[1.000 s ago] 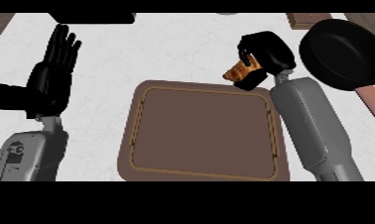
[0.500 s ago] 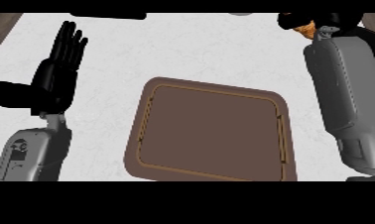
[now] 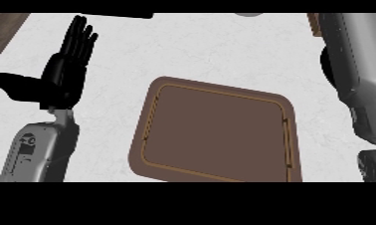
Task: Pick the croissant from the tray and place it in the pot
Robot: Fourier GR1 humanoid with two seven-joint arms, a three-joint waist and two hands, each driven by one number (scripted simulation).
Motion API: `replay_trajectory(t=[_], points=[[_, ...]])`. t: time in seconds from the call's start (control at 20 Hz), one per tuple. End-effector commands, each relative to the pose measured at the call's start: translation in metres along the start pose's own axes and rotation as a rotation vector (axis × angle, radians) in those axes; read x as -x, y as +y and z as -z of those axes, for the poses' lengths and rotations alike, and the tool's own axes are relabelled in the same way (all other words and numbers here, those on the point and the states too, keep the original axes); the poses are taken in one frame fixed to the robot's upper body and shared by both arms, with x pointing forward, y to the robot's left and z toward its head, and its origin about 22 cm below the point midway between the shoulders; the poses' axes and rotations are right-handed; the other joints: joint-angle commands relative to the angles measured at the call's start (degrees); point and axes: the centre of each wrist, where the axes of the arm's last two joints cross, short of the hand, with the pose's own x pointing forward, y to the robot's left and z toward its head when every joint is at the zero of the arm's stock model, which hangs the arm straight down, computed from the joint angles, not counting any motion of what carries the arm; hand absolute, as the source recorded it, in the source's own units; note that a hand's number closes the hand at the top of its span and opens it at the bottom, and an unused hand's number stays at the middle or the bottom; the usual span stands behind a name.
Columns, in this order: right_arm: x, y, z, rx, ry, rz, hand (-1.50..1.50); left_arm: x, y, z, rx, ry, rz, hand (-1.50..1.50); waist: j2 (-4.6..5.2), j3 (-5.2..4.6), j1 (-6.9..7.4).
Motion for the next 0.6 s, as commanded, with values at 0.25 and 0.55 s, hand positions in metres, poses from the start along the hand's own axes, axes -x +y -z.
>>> replay_trajectory(t=[0.25,0.55], points=[[0.006,0.021,0.015,-0.002,0.254,-0.117,1.5,-0.009,0.01,-0.002,-0.042,0.015,0.004,0.0,-1.22,0.32,-2.98],[0.016,0.031,0.01,0.018,0.261,-0.072,1.5,0.008,0.016,-0.009,-0.078,0.033,0.01,0.0,-1.51,0.29,-4.16]])
